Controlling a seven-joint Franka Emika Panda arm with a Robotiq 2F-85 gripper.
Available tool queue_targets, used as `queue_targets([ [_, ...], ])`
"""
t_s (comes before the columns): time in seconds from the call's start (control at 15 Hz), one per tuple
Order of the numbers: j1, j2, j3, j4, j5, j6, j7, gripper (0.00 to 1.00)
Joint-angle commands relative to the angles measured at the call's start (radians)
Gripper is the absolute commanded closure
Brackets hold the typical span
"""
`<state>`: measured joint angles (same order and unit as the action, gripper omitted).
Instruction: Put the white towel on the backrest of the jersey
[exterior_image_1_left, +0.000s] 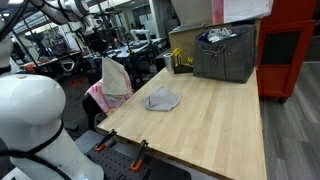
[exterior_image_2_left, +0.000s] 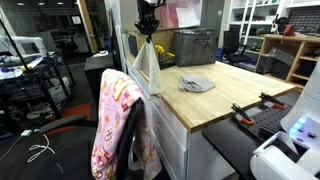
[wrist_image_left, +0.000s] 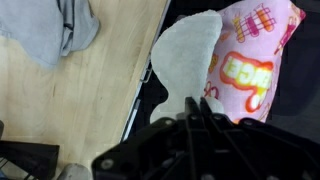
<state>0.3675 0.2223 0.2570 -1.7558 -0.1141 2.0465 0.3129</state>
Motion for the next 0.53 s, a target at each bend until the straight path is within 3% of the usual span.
queue_targets([
  [0.0, 0.023, 0.023, 0.011, 0.078, -0.024, -0.063, -0.020, 0.99],
  [0.47, 0.080, 0.083, 0.033, 0.166, -0.063, -0.084, -0.026, 0.99],
])
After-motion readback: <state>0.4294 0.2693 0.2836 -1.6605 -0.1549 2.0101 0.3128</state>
